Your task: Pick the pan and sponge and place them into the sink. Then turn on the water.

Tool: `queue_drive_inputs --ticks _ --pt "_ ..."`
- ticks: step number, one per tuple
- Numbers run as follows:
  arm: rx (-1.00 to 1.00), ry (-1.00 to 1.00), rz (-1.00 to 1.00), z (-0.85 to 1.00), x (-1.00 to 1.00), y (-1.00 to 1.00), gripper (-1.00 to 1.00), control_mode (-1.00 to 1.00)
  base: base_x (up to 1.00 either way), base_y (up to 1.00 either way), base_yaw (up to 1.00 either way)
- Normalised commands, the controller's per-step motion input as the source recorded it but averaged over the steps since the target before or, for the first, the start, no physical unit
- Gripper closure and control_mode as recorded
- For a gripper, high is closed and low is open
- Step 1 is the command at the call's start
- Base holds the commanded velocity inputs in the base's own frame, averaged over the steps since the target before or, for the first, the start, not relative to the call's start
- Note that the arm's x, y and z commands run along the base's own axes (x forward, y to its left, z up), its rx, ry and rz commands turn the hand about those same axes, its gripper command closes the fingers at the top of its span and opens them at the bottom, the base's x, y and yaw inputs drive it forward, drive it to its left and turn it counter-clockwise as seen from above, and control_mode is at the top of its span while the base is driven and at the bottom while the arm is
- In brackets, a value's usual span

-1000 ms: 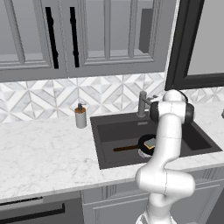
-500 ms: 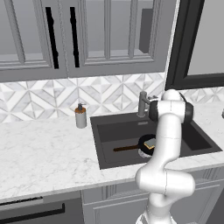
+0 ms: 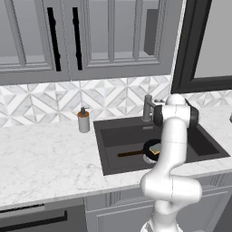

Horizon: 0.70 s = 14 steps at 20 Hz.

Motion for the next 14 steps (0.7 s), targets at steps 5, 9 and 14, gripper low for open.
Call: queue_drive_inputs --ticks 5,9,14 --pt "0.08 -0.01 0.00 -1.00 0.01 -1.00 1.00 -1.00 0.00 0.00 0.00" --pt "0.07 -0.02 0.00 -1.00 0.00 -1.00 1.00 -1.00 0.00 0.00 0.00" --pt "0.31 -0.08 0.06 -0.47 -0.47 -1.00 1.00 -1.00 0.00 0.00 0.00"
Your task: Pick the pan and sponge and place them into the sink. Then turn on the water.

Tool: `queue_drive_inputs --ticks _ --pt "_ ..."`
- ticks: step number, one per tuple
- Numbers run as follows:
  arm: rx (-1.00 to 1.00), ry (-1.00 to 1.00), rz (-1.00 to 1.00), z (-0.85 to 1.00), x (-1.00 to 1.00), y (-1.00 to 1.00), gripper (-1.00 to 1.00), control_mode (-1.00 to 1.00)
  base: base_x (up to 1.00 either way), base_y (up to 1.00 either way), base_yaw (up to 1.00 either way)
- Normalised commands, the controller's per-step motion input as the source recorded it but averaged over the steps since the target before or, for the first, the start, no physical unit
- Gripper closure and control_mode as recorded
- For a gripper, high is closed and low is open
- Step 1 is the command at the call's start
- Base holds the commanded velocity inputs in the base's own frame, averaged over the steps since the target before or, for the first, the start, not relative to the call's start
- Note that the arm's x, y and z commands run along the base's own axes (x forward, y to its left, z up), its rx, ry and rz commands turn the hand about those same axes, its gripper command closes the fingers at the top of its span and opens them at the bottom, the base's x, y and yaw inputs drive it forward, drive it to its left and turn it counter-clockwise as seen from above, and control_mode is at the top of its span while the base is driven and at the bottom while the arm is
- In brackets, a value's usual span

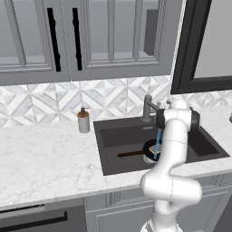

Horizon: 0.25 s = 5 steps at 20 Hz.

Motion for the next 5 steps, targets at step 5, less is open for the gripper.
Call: queue_drive_inputs --ticks 5 --pt "0.50 -0.14 0.21 0.26 -1.00 -1.00 1.00 -1.00 0.00 0.00 0.00"
